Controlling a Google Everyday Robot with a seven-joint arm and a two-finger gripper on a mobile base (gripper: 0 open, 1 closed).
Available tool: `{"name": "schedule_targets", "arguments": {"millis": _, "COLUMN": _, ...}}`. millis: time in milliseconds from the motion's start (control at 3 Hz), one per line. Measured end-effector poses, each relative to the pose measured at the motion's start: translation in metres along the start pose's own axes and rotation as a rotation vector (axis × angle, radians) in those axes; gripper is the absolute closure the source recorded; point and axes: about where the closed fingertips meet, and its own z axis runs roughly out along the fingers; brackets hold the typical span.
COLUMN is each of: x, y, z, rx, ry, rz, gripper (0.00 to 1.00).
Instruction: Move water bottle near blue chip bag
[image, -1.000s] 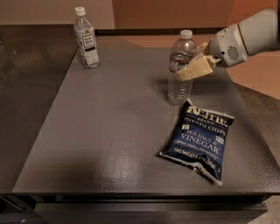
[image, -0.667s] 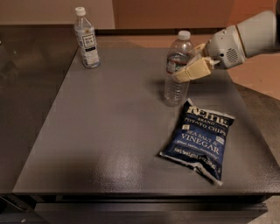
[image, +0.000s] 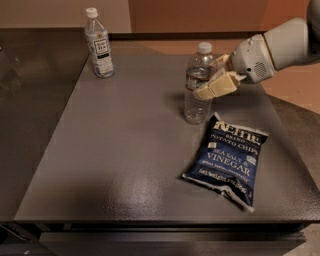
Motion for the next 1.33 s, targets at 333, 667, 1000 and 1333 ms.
{"name": "schedule_targets", "arguments": {"millis": 333, "x": 0.0042, "y": 0.0017, "z": 0.0038, "rx": -0.006, "ry": 0.017, "rz": -0.008, "gripper": 0.35}}
{"name": "schedule_targets", "arguments": {"millis": 667, "x": 0.0061, "y": 0.0019, "z": 0.0046, "rx": -0.012, "ry": 0.017, "rz": -0.011, "gripper": 0.12}}
{"name": "schedule_targets", "arguments": {"millis": 1000, "x": 0.011, "y": 0.0003, "z": 0.0031, "rx": -0.023, "ry": 0.017, "rz": -0.007, "gripper": 0.0}}
{"name": "schedule_targets", "arguments": {"millis": 1333, "x": 0.0109, "y": 0.0003, "z": 0.0032, "rx": -0.023, "ry": 0.017, "rz": -0.007, "gripper": 0.0}}
